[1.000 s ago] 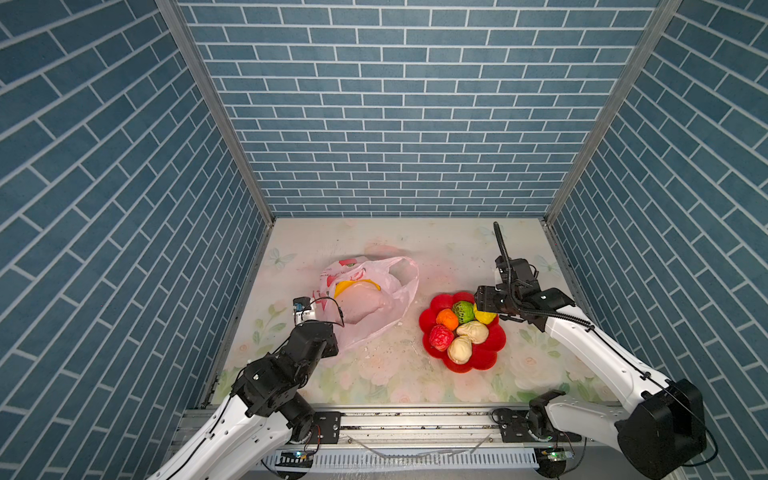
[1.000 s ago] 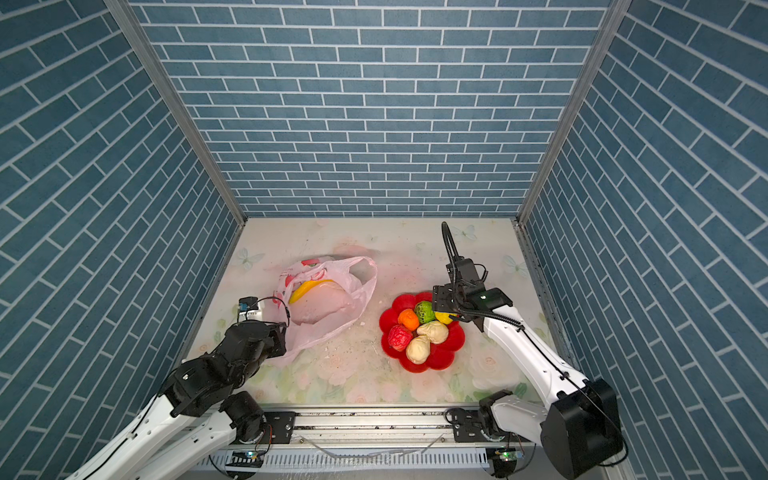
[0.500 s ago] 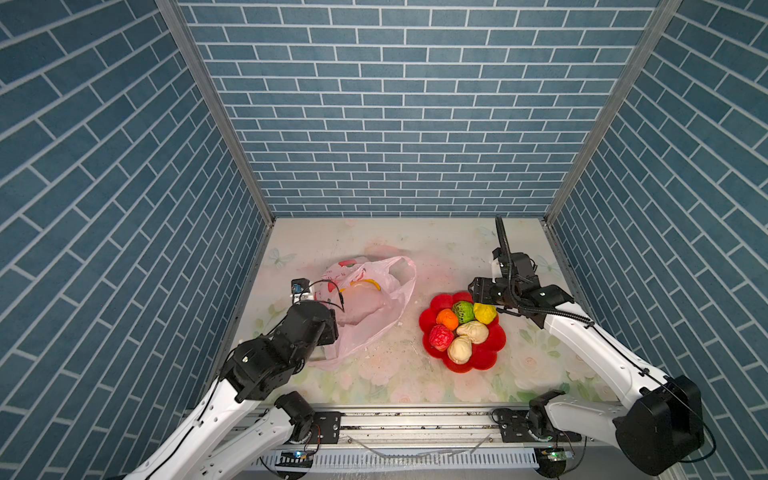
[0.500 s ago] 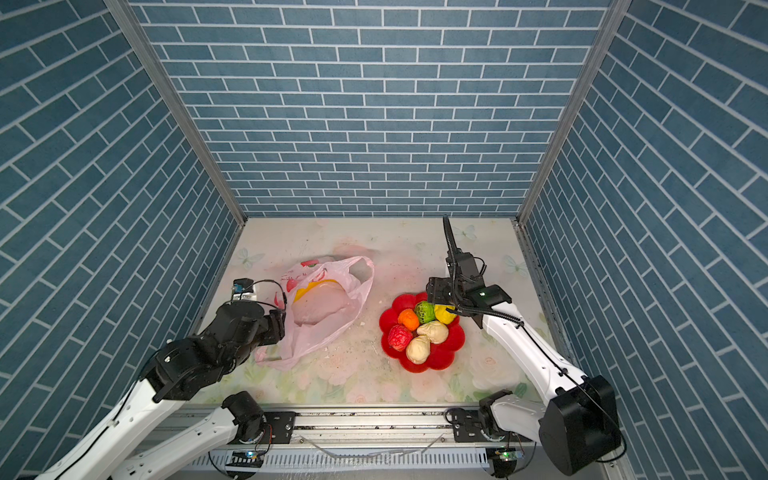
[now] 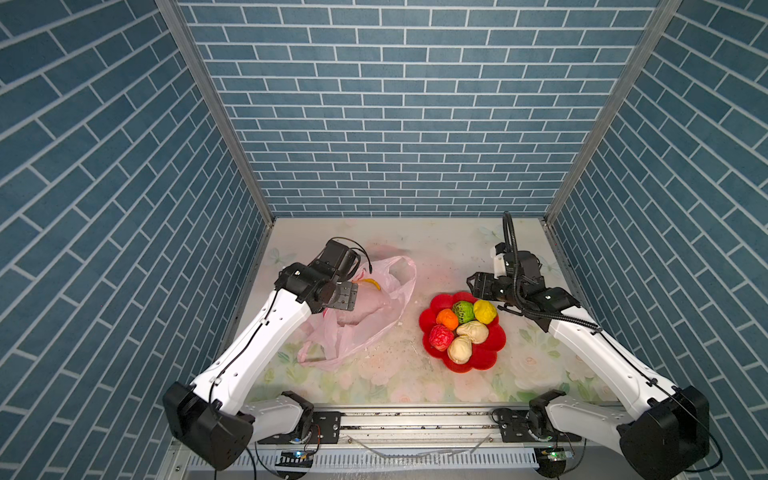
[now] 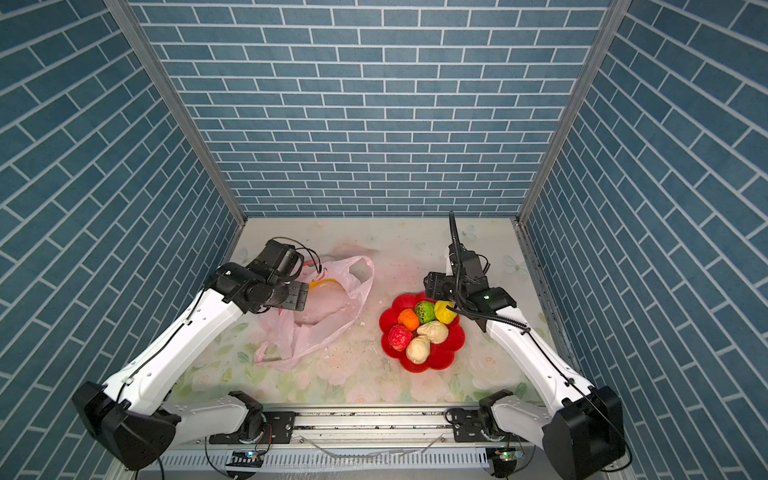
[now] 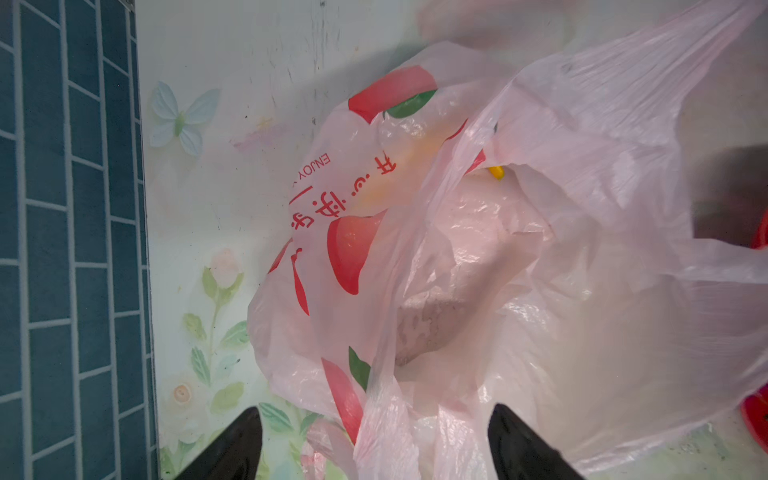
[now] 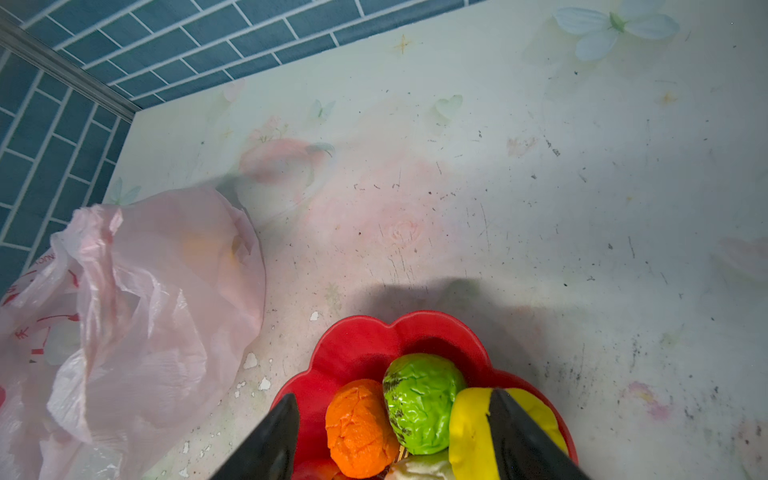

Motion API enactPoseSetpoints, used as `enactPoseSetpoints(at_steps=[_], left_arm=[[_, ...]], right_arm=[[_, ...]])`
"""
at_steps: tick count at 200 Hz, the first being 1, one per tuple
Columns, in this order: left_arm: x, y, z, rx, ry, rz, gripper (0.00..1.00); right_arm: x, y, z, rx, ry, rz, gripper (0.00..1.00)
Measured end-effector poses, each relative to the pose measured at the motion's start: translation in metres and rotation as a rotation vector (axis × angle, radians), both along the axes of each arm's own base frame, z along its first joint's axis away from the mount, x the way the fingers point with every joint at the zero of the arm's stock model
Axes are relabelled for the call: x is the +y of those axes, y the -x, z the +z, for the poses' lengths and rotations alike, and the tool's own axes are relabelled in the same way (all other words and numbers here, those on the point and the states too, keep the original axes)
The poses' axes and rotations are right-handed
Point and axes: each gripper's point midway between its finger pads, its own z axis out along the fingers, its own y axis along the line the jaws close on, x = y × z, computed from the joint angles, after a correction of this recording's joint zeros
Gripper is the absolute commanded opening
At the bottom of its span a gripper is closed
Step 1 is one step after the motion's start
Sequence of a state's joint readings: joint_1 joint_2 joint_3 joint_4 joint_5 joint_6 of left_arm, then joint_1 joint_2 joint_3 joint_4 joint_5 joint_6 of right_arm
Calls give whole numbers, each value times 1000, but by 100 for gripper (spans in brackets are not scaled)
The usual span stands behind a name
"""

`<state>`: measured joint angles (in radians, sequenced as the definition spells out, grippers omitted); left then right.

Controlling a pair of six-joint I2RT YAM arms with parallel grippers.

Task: Take the fake fruits out of the plastic bag
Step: 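Raise the right gripper while the left gripper lifts the bag handle higher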

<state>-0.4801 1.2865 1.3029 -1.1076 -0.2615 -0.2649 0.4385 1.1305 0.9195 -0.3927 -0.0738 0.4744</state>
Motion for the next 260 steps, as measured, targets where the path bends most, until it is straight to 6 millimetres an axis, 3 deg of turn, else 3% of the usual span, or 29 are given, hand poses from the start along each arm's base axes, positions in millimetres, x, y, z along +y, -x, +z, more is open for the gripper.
enactPoseSetpoints(at_steps=[67, 145, 162, 205, 260], left_arm=[[-2, -22, -38, 140, -145, -68, 72], [23, -37, -49, 128, -268, -17, 60], [27, -41, -57, 141, -285, -9, 52], [35, -49, -67, 148, -268, 31, 19], [32, -53, -63, 127, -176, 45, 7]], right_arm=[[-3, 7, 7, -33, -18, 1, 72], [6, 10, 6, -27, -52, 19, 72], [10, 11, 7, -28, -54, 30, 71], [25, 17, 5, -19, -62, 66, 71], [60, 35, -10, 12, -18, 163, 70]])
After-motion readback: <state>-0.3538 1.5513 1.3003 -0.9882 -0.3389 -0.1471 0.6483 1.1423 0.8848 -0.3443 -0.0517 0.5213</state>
